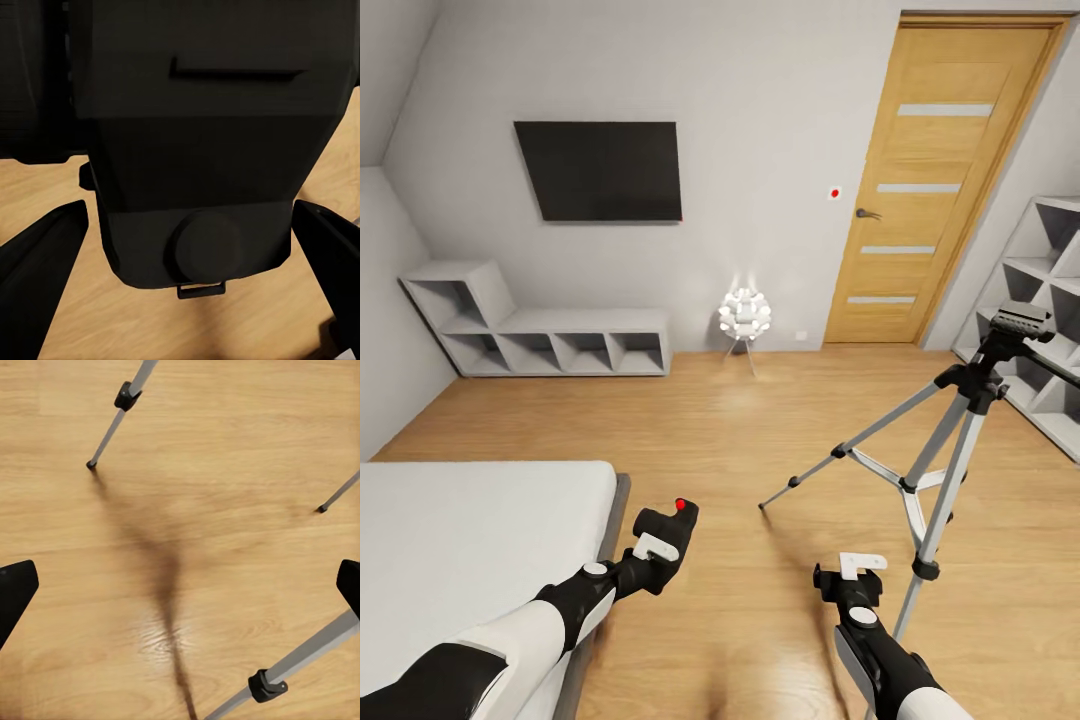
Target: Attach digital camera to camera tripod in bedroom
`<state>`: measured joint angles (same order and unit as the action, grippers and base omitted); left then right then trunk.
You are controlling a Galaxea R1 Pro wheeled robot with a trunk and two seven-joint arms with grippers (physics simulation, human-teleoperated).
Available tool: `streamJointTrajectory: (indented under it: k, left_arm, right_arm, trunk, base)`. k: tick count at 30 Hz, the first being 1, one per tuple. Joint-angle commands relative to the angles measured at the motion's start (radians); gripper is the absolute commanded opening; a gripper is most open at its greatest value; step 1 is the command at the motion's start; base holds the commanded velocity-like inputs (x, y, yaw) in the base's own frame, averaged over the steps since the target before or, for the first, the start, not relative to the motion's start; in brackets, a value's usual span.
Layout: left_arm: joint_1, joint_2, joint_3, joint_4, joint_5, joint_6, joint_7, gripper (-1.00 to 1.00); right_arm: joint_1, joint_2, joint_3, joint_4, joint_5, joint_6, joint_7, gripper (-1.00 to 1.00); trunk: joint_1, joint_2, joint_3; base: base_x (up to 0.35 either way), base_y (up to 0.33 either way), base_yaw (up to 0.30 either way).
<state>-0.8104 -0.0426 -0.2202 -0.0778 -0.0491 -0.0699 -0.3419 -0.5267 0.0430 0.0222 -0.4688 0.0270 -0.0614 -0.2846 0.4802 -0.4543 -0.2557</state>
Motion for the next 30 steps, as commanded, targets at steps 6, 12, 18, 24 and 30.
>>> streamJointTrajectory:
  k: [6, 12, 18, 24, 30]
  left_arm:
    - [-0.001, 0.001, -0.002, 0.002, -0.005, -0.007, 0.000, -1.00]
    - [-0.001, 0.004, -0.001, 0.003, -0.006, -0.007, 0.000, -1.00]
    - [-0.001, 0.004, -0.002, 0.004, -0.006, -0.007, 0.001, -1.00]
    - [-0.001, 0.004, -0.001, 0.004, -0.006, -0.007, 0.001, -1.00]
    - [-0.001, 0.002, -0.002, 0.003, -0.006, -0.007, 0.001, -1.00]
  right_arm:
    - [0.000, 0.001, 0.002, 0.003, 0.004, -0.002, -0.007, 1.00]
    - [0.002, 0.000, 0.002, 0.042, 0.004, -0.002, -0.003, 1.00]
    - [0.007, -0.002, 0.002, 0.090, 0.004, -0.003, 0.001, 1.00]
    - [0.013, -0.025, -0.004, 0.220, -0.001, -0.007, 0.003, 1.00]
    - [0.013, -0.062, -0.005, 0.249, -0.007, -0.007, 0.004, 1.00]
  trunk:
    - [0.000, -0.002, -0.002]
    - [0.000, -0.002, -0.002]
    - [0.000, -0.002, -0.002]
    - [0.000, -0.002, -0.002]
    - [0.000, -0.002, -0.002]
  base:
    - [0.001, -0.001, -0.001]
    - [0.000, 0.000, 0.000]
    - [0.000, 0.000, 0.000]
    - [0.000, 0.000, -0.027]
    - [0.000, 0.000, -0.159]
